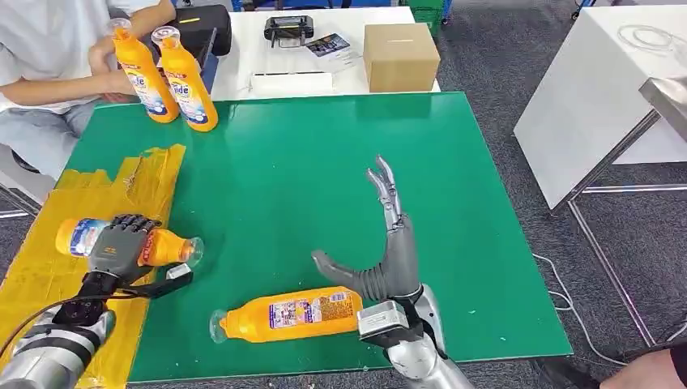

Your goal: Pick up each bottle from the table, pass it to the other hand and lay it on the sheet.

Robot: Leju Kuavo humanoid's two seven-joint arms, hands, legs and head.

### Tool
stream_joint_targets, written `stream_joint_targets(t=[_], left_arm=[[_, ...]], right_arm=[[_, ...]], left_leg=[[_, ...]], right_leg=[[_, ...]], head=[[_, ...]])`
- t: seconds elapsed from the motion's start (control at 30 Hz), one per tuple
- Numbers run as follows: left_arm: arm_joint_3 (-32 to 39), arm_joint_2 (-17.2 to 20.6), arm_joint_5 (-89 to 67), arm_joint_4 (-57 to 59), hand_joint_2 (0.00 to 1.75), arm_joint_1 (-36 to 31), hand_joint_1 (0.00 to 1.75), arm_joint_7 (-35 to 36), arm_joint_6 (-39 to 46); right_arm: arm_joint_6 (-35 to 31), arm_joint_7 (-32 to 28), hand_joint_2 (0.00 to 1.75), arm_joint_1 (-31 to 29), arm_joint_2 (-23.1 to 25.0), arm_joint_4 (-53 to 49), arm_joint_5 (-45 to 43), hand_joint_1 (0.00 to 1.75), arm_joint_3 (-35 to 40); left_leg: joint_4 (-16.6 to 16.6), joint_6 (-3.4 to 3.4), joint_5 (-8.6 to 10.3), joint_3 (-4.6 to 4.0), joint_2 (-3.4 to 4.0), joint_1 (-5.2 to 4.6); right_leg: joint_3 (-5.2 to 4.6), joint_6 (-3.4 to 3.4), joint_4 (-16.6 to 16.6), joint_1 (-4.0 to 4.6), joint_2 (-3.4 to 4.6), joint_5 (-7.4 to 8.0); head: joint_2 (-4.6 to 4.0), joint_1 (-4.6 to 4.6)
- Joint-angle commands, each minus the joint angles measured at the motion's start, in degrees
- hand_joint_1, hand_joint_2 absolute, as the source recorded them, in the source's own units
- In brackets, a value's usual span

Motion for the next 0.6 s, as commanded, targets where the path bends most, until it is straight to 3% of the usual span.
stream_joint_targets(t=[0.03, 0.17, 0.27, 0.47, 0.6], left_arm=[[1.78, -1.94, 0.88, 6.11, 1.75, -3.31, 0.0, -0.98, 0.02], [4.72, -3.71, 8.1, 8.18, 1.75, -3.65, 0.0, -8.71, -0.91], [4.78, -3.75, 8.46, 7.41, 1.75, -3.15, 0.0, -8.0, -1.2], [7.33, -4.09, 12.01, 6.86, 1.75, -2.39, 0.0, -8.46, -1.1], [13.17, -7.01, 25.7, -0.75, 1.75, 1.05, 0.0, -18.23, -3.87]], right_arm=[[0.14, 0.22, 1.75, -2.48, -1.58, 3.27, -0.26, 0.0, 0.03], [0.18, 0.8, 1.75, -2.54, -1.88, 3.35, -0.05, 0.0, -0.01], [0.9, 1.68, 1.75, -2.89, -2.04, 4.16, 0.71, 0.0, 0.15], [2.04, 3.76, 1.75, -4.12, -2.12, 6.65, 3.93, 0.0, 1.31], [4.87, 5.71, 1.75, -4.99, -2.92, 8.49, 7.15, 0.0, 2.91]], left_leg=[[-0.02, 0.04, -0.06, 0.19, -0.06, 0.03], [0.01, 0.06, -0.1, 0.29, -0.1, 0.05], [0.02, 0.1, -0.21, 0.57, -0.14, 0.11], [-0.03, 0.05, -0.14, 0.38, 0.0, 0.06], [-0.07, 0.04, -0.03, 0.17, -0.02, -0.01]], right_leg=[[0.26, -0.03, -0.08, 0.04, -0.11, -0.06], [0.4, -0.05, -0.09, 0.08, -0.17, -0.11], [0.75, -0.1, -0.16, 0.16, -0.26, -0.2], [0.47, -0.06, -0.13, 0.09, -0.07, -0.11], [0.22, -0.01, -0.1, 0.01, -0.04, -0.03]], head=[[0.0, 0.0], [0.0, 0.02], [0.0, 0.0], [0.0, 0.0], [0.0, 0.0]])
